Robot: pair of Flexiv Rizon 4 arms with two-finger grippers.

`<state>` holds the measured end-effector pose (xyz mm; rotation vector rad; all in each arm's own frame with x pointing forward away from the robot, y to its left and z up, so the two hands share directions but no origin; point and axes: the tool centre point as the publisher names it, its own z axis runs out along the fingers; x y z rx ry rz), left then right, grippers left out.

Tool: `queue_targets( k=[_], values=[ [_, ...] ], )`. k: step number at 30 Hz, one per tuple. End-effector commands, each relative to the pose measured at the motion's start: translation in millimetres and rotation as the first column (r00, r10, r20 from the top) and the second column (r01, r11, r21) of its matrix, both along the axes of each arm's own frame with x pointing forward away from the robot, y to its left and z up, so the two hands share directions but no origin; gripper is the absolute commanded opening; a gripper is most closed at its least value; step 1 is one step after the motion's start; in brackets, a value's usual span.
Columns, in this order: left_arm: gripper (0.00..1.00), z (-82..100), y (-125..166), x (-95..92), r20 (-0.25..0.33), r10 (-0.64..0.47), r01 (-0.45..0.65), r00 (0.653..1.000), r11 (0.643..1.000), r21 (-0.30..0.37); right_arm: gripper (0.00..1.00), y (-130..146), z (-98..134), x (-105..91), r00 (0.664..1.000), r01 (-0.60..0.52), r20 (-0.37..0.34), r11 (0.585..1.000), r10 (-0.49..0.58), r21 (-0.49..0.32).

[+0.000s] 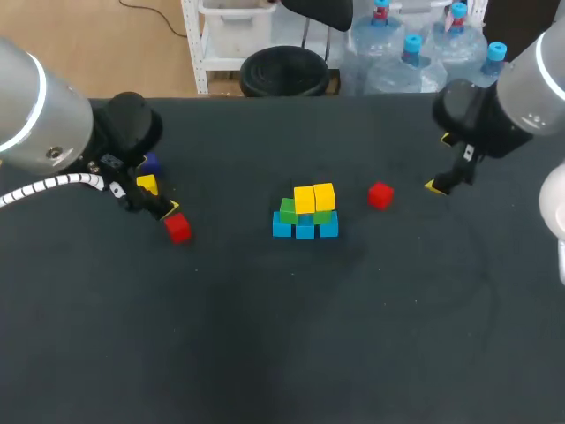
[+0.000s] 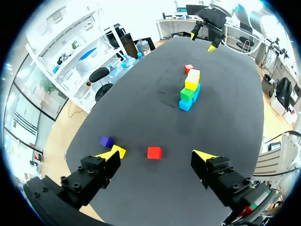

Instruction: Place the blue cubes, place green cubes on the blue cubes, place the yellow cubes on the green cubes, then place the red cubes on the yellow cubes, and place purple cube on the red cubes.

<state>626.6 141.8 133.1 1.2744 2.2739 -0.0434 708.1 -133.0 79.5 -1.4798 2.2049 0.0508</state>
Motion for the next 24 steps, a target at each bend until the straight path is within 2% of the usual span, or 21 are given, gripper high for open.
queue_targets(
  k=[1,6,10,13,16,19,21,24],
  values=[
    [1.00,-0.2,1.2,0.5,0.000,-0.004,0.004,1.000,1.000,-0.003,1.00,0.2,-0.2,-3.2,1.000,0.010,0.016,1.000,-0.009,-0.006],
    [1.00,1.3,9.2,1.5,0.004,-0.034,0.034,0.999,0.998,0.047,1.00,0.2,-0.2,-3.2,1.000,0.010,0.016,1.000,-0.009,-0.006],
    [1.00,3.2,12.3,3.5,-0.010,-0.149,0.149,0.989,0.981,0.121,1.00,0.2,-0.2,-3.2,1.000,0.010,0.016,1.000,-0.009,-0.006],
    [1.00,-0.2,17.0,11.4,-0.033,-0.244,0.246,0.969,0.952,0.183,1.00,0.2,-0.2,-3.2,1.000,0.010,0.016,1.000,-0.009,-0.006],
    [1.00,-8.6,19.3,21.4,-0.063,-0.310,0.316,0.949,0.921,0.226,1.00,0.2,-0.2,-3.2,1.000,0.010,0.016,1.000,-0.009,-0.006],
    [1.00,-24.6,18.3,33.5,-0.110,-0.346,0.363,0.932,0.895,0.258,1.00,0.2,-0.2,-3.2,1.000,0.010,0.016,1.000,-0.009,-0.006],
    [1.00,-32.0,18.0,42.8,-0.136,-0.349,0.373,0.927,0.895,0.243,1.00,0.2,-0.2,-3.2,1.000,0.010,0.016,1.000,-0.009,-0.006],
    [1.00,-42.1,18.9,58.3,-0.168,-0.347,0.381,0.923,0.886,0.264,1.00,0.2,-0.2,-3.2,1.000,0.010,0.016,1.000,-0.009,-0.006]
  ],
)
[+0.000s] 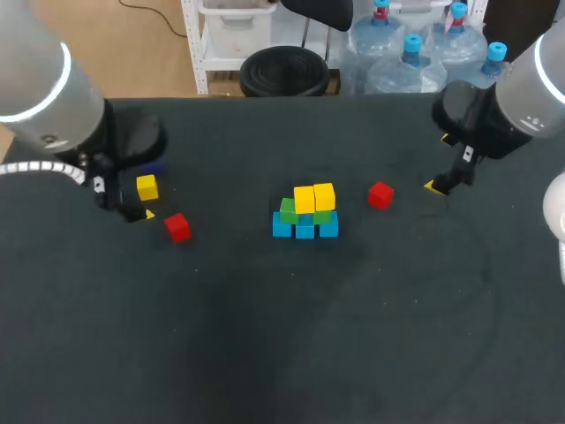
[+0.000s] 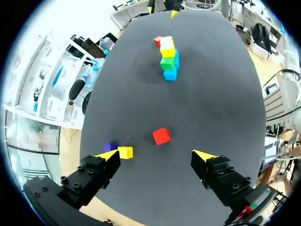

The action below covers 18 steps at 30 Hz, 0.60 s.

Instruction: Place the blue cubes, place green cubes on the blue cubes, place the yellow cubes on the green cubes, then place the red cubes on the yellow cubes, and place purple cube on the red cubes.

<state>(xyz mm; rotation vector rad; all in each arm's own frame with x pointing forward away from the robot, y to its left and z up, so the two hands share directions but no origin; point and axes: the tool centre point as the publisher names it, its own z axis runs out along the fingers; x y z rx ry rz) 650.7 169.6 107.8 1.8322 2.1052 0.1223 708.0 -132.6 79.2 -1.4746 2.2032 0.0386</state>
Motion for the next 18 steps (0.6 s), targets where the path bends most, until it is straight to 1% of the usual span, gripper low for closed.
queue_targets(
  k=[1,3,5,7,8,9,10,11,12,14,16,17,18],
  values=[
    [1.00,-18.4,-8.8,38.0,-0.085,-0.015,0.018,0.996,0.999,0.037,1.00,-0.2,0.1,-3.1,1.000,0.005,0.008,1.000,-0.005,-0.002],
    [1.00,-20.3,-7.8,45.6,-0.112,-0.025,0.028,0.993,0.999,0.025,1.00,-0.2,0.1,-3.1,1.000,0.005,0.008,1.000,-0.005,-0.002],
    [1.00,-22.9,-4.2,52.9,-0.130,-0.024,0.030,0.991,0.999,0.042,1.00,-0.2,0.1,-3.1,1.000,0.005,0.008,1.000,-0.005,-0.002],
    [1.00,-26.0,-0.1,60.4,-0.151,-0.011,0.016,0.988,0.999,0.030,1.00,-0.2,0.1,-3.1,1.000,0.005,0.008,1.000,-0.005,-0.002],
    [1.00,-29.8,2.1,63.5,-0.168,-0.007,0.015,0.986,0.999,0.048,1.00,-0.2,0.1,-3.1,1.000,0.005,0.008,1.000,-0.005,-0.002],
    [1.00,-35.2,3.8,66.0,-0.191,0.003,0.012,0.982,0.997,0.076,1.00,-0.2,0.1,-3.1,1.000,0.005,0.008,1.000,-0.005,-0.002],
    [1.00,-40.6,4.9,67.3,-0.235,0.009,0.012,0.972,0.996,0.087,1.00,-0.2,0.1,-3.1,1.000,0.005,0.008,1.000,-0.005,-0.002],
    [1.00,-45.1,5.1,67.7,-0.275,0.012,0.010,0.961,0.997,0.080,1.00,-0.2,0.1,-3.1,1.000,0.005,0.008,1.000,-0.005,-0.002],
    [1.00,-47.7,4.6,68.5,-0.299,0.012,0.008,0.954,0.998,0.066,1.00,-0.2,0.1,-3.1,1.000,0.005,0.008,1.000,-0.005,-0.002],
    [1.00,-53.6,2.4,67.9,-0.352,-0.012,0.036,0.936,0.998,0.060,1.00,-0.2,0.1,-3.1,1.000,0.005,0.008,1.000,-0.005,-0.002],
    [1.00,-57.7,3.6,71.1,-0.382,-0.002,0.020,0.924,0.999,0.044,1.00,-0.2,0.1,-3.1,1.000,0.005,0.008,1.000,-0.005,-0.002],
    [1.00,-59.9,5.2,71.9,-0.392,-0.016,0.035,0.920,0.998,0.043,1.00,-0.2,0.1,-3.1,1.000,0.005,0.008,1.000,-0.005,-0.002],
    [1.00,-62.6,8.0,73.2,-0.394,-0.004,0.026,0.919,0.998,0.052,1.00,-0.2,0.1,-3.1,1.000,0.005,0.008,1.000,-0.005,-0.002]
  ],
)
